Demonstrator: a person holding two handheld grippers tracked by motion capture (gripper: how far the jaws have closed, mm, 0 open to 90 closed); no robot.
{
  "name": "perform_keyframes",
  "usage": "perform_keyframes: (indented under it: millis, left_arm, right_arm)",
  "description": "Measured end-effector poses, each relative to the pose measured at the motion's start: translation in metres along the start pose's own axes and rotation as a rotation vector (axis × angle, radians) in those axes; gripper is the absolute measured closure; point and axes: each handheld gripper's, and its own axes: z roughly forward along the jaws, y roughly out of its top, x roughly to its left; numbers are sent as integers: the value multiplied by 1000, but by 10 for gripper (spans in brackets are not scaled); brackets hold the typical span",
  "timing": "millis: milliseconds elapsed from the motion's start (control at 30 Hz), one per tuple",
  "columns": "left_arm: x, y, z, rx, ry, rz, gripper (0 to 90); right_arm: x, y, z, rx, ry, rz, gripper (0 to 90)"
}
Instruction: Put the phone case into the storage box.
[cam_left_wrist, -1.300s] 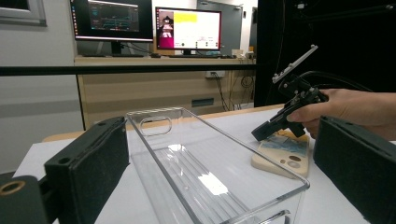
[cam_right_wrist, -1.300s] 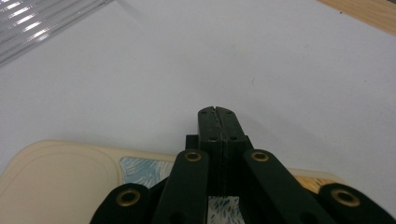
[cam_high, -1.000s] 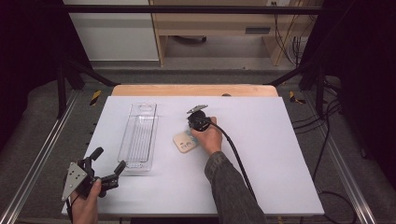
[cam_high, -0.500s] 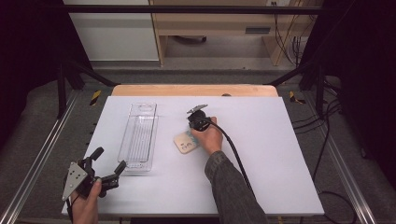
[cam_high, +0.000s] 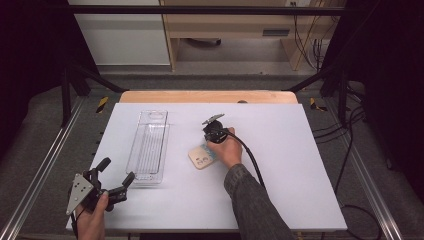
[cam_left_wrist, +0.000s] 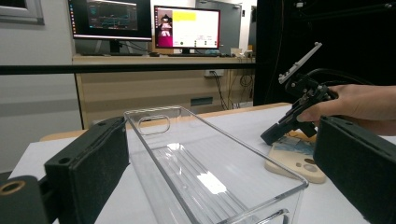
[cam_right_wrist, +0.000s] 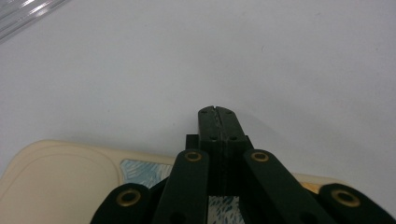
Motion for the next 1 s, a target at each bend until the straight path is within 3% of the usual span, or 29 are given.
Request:
perform_keyframes:
  millis: [200,500,1000]
  left_arm:
    - [-1,0,0,0,-2,3,32]
    - [-2,0,1,5,-4,8,33]
    - [-5,0,3,15,-14,24,33]
  right_arm:
    - [0,-8,-9,14,8,10,900]
    - [7,-35,-34,24,23,27,900]
    - [16,-76,-71,1,39,43,900]
